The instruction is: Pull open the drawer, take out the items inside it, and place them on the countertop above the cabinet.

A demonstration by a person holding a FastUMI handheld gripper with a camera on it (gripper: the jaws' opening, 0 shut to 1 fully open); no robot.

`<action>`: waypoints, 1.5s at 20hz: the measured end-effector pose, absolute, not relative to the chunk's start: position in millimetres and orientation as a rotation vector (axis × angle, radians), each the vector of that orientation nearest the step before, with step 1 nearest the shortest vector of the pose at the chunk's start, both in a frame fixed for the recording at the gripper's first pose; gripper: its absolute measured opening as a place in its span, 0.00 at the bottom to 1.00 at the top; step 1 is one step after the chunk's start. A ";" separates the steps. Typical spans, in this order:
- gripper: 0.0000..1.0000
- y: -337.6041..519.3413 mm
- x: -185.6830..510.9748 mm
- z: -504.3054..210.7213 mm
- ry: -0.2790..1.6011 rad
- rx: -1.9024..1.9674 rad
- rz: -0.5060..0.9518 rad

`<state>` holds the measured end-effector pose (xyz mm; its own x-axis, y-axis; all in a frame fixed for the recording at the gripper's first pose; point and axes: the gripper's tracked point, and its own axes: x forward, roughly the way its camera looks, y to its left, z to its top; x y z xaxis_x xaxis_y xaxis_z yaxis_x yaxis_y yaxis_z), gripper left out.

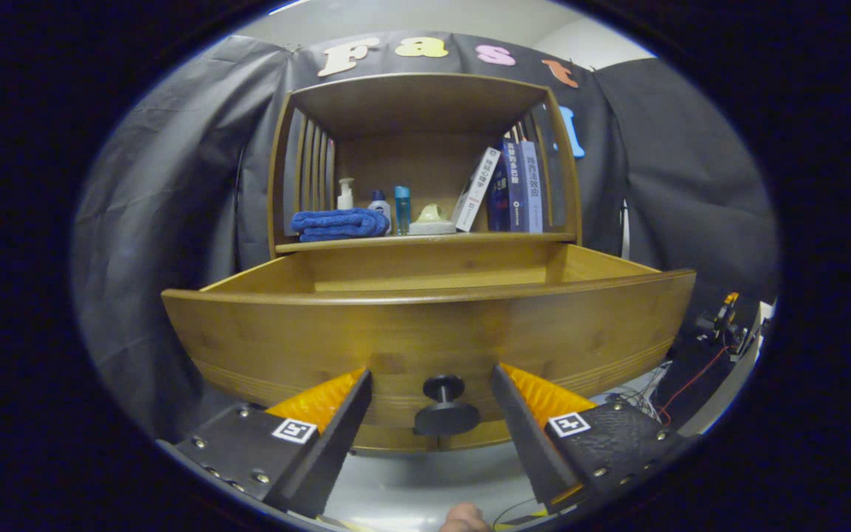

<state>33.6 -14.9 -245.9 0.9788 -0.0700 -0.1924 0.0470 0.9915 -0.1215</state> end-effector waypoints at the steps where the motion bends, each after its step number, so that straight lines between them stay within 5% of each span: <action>1: 0.99 -18.4 44.3 -252.1 0.192 -0.110 -0.052; 30: 0.99 -1.4 175.7 -256.3 0.228 -0.024 -0.047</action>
<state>175.7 -1.4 -256.3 0.9730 -0.0496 -0.2253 0.0440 0.9986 -0.0294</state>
